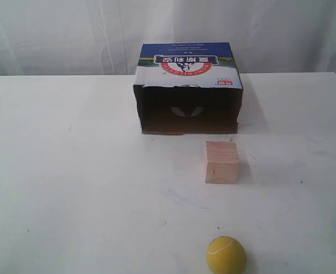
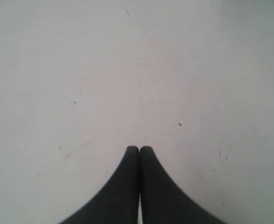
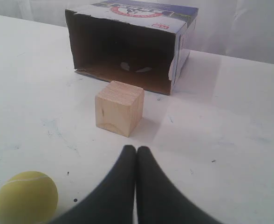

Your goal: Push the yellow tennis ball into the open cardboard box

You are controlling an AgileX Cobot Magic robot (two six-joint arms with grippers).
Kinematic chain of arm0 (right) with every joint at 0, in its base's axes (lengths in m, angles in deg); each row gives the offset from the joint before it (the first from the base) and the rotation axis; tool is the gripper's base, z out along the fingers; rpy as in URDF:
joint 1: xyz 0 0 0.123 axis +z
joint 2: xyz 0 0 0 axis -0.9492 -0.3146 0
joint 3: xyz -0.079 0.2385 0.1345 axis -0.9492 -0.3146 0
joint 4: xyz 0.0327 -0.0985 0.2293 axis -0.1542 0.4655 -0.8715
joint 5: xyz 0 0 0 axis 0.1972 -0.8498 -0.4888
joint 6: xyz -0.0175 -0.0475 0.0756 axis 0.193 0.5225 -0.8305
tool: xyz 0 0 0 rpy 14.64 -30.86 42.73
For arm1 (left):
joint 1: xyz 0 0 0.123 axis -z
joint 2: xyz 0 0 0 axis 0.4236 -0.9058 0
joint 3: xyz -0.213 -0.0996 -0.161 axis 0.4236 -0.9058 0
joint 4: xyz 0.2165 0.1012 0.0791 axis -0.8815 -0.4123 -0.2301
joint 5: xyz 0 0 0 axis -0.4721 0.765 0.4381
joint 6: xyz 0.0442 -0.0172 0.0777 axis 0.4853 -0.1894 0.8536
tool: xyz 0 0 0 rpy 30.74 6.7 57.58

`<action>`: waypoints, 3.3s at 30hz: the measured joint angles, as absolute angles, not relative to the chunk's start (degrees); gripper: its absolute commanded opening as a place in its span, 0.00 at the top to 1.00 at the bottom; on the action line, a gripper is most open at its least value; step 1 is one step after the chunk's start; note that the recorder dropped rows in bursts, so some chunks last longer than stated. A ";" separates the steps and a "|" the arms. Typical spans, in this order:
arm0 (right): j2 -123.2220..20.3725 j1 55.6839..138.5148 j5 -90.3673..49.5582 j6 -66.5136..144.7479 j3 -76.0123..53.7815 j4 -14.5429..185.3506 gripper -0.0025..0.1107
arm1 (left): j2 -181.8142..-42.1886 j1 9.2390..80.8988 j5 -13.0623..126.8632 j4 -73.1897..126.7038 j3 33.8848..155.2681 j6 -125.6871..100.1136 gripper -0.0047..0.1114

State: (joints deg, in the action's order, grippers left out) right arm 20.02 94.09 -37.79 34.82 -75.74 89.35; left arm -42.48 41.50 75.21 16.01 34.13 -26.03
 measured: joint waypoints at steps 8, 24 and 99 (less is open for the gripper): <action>20.02 94.09 -37.79 34.78 -75.74 89.35 0.98 | -42.48 41.50 75.21 16.01 34.13 -26.03 0.96; 20.02 94.09 -37.79 34.78 -75.74 89.35 0.98 | -42.48 41.50 75.21 16.01 34.13 -26.03 0.96; -46.86 104.84 -62.71 53.01 -40.21 66.18 0.98 | -42.48 41.50 75.21 16.01 34.13 -26.03 0.96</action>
State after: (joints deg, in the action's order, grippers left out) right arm -46.86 104.84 -62.71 53.01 -40.21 66.18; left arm -42.48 41.50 75.21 16.01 34.13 -26.03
